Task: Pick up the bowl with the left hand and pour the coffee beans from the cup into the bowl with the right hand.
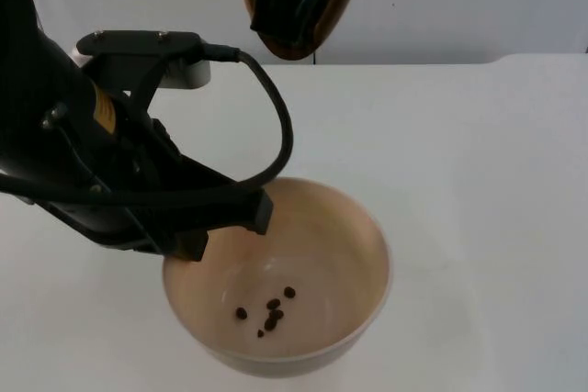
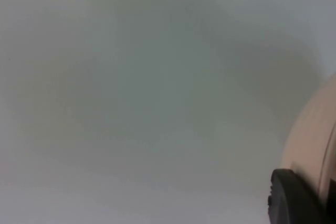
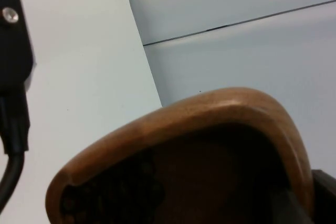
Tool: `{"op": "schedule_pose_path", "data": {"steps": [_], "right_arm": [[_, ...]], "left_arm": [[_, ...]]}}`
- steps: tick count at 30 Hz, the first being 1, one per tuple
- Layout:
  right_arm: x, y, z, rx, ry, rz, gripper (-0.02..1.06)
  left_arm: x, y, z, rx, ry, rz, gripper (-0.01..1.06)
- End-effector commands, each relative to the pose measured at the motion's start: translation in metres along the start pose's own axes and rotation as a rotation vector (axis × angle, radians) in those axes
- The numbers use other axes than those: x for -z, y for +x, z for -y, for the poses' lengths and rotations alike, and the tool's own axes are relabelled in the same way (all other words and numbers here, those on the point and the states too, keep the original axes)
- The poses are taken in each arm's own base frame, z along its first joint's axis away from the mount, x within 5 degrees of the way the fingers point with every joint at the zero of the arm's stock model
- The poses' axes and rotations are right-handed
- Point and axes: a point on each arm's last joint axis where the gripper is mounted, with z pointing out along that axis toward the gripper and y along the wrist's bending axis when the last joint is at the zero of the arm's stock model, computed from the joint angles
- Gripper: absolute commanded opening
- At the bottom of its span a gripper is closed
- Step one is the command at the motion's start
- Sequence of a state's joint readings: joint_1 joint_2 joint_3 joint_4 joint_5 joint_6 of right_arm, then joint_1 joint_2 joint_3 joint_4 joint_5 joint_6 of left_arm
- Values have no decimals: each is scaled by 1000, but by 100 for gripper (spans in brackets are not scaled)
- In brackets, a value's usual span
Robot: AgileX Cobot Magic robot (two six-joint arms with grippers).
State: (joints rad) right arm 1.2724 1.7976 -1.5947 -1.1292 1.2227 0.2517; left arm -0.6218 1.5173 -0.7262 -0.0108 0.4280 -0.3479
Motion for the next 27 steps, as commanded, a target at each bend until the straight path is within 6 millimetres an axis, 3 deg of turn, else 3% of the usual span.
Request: {"op": "schedule_pose_path", "data": {"steps": [1, 27], "right_arm": [[4, -1, 2, 12, 14, 15, 0], [4, -2, 6, 41, 63, 27, 0]], "left_arm": [[1, -2, 3, 7, 12, 12, 0], [1, -1, 3, 7, 10, 7, 0]]}}
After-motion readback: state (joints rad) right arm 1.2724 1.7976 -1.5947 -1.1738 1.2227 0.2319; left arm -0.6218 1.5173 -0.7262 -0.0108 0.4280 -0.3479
